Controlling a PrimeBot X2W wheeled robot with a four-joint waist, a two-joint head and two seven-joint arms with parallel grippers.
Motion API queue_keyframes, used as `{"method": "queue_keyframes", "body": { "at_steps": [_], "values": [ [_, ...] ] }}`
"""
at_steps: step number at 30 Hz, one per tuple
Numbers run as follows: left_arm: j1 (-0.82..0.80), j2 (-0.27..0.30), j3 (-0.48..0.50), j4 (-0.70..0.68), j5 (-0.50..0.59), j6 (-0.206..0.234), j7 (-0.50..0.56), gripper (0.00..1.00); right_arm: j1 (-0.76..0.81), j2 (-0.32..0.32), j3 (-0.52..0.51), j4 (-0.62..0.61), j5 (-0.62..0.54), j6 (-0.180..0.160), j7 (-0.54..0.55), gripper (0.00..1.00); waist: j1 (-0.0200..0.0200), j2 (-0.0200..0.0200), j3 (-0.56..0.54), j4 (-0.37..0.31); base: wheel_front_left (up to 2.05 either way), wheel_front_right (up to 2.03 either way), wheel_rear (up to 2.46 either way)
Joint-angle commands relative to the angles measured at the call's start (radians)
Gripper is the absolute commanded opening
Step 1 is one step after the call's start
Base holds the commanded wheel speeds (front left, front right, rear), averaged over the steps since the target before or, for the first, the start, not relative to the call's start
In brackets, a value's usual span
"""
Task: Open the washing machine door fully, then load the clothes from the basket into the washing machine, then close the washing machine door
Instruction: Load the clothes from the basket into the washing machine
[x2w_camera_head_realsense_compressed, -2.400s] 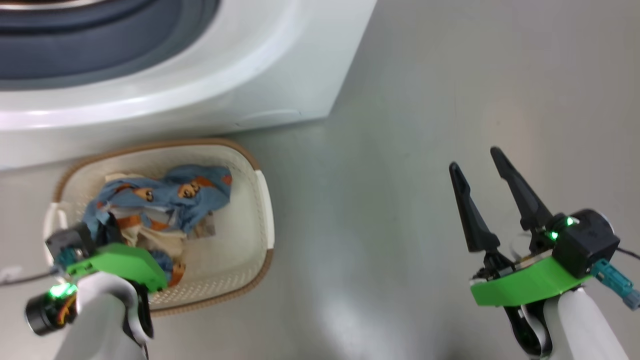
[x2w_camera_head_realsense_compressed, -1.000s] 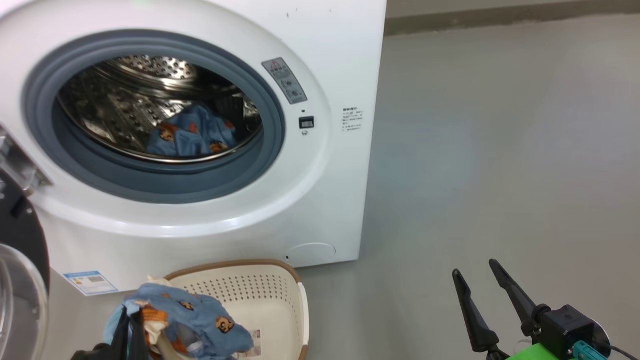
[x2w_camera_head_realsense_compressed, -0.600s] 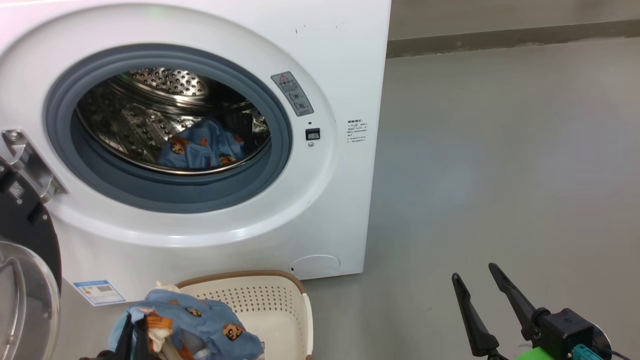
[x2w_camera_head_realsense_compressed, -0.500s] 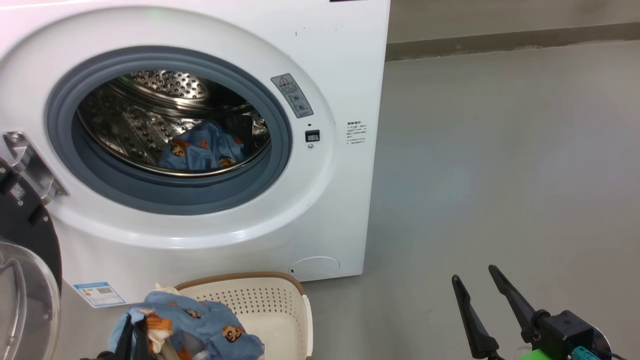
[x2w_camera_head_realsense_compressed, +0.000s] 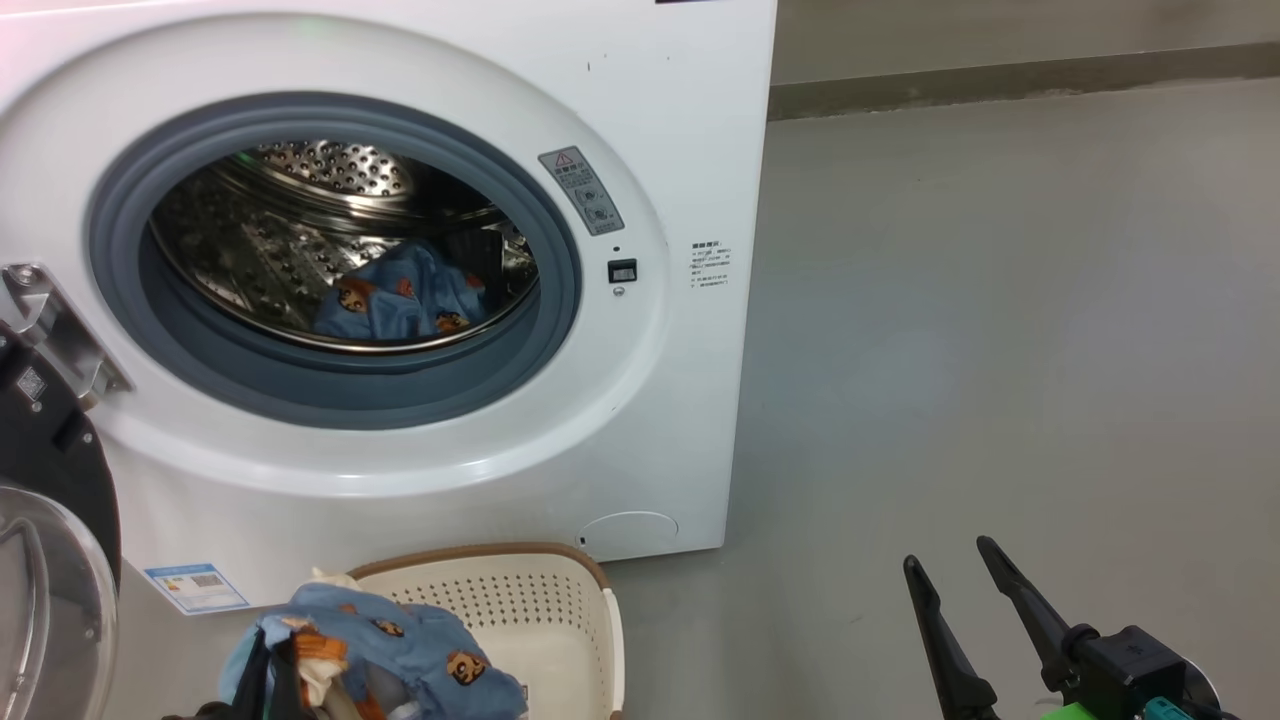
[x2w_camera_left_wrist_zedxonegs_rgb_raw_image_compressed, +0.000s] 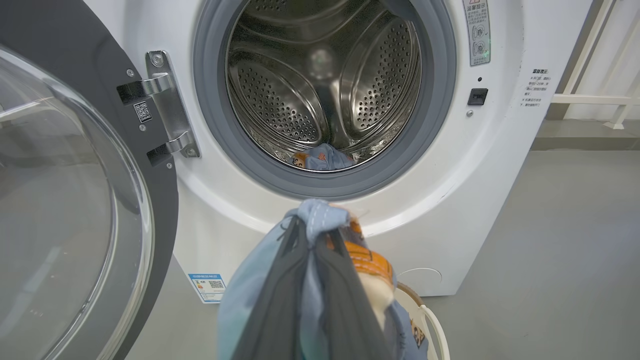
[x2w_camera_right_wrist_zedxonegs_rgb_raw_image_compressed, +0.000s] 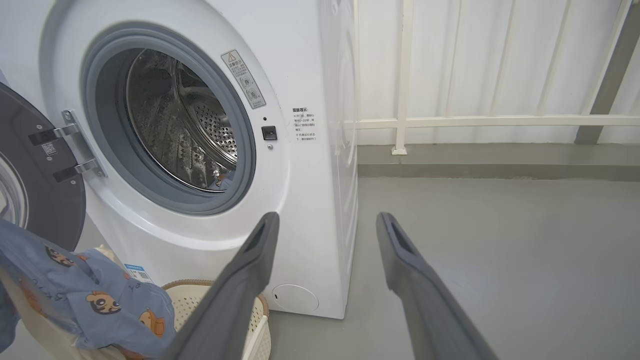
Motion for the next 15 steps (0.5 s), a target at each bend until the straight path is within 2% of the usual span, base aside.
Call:
{"method": "queue_keyframes", "body": {
  "at_steps": [1, 15],
  "values": [
    [-0.043, 0.017, 0.034, -0.027, -0.004, 0.011, -0.001, 0.0, -0.021, -0.003, 0.027, -0.023, -0.014, 0.002, -0.007, 1.0, 0.0, 0.0, 0.003, 0.0, 0.0, 0.0, 0.0],
    [-0.088, 0.015, 0.039, 0.005, -0.017, 0.017, -0.016, 0.0, -0.029, -0.001, 0.033, -0.032, -0.013, 0.002, -0.008, 1.0, 0.0, 0.0, 0.033, -0.015, 0.0, 0.0, 0.0]
  ]
}}
